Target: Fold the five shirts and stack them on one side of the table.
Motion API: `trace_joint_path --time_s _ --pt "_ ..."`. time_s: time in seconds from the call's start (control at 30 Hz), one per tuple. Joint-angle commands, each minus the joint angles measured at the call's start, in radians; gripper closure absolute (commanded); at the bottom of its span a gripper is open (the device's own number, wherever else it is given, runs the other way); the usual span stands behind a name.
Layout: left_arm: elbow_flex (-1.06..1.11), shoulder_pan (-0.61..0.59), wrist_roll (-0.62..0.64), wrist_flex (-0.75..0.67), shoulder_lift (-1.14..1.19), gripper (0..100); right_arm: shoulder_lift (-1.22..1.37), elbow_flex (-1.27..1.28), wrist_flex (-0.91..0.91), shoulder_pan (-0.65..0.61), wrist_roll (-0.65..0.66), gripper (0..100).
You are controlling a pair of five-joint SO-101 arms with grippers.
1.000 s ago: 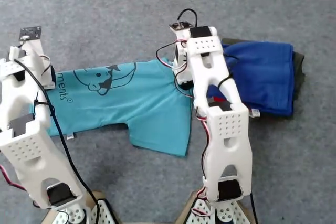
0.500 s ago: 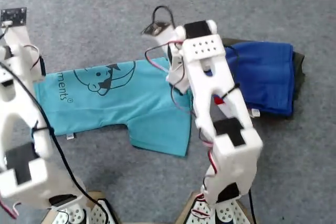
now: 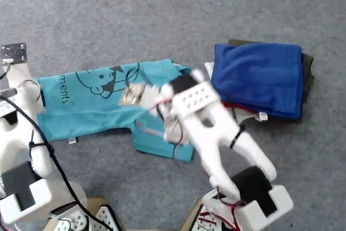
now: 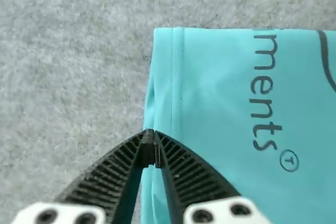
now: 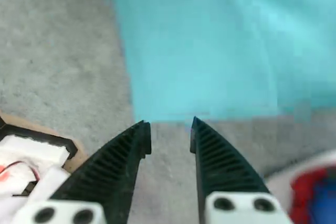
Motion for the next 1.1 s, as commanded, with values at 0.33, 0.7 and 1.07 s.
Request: trace_joint_path --time_s 0.33,0.7,1.07 --pt "-0.061 -0.033 0.000 -0.098 0.222 97 -0.048 0.237 -0.265 -0.153 -0.038 70.6" --pt "-0.119 -0.042 -0.005 0.003 0.233 97 0.203 0.251 -0.408 -0.150 -0.038 75.2" --pt "-0.120 -0.042 -0.006 0.005 0.233 97 0.282 0.226 -0.479 -0.084 -0.097 97.8"
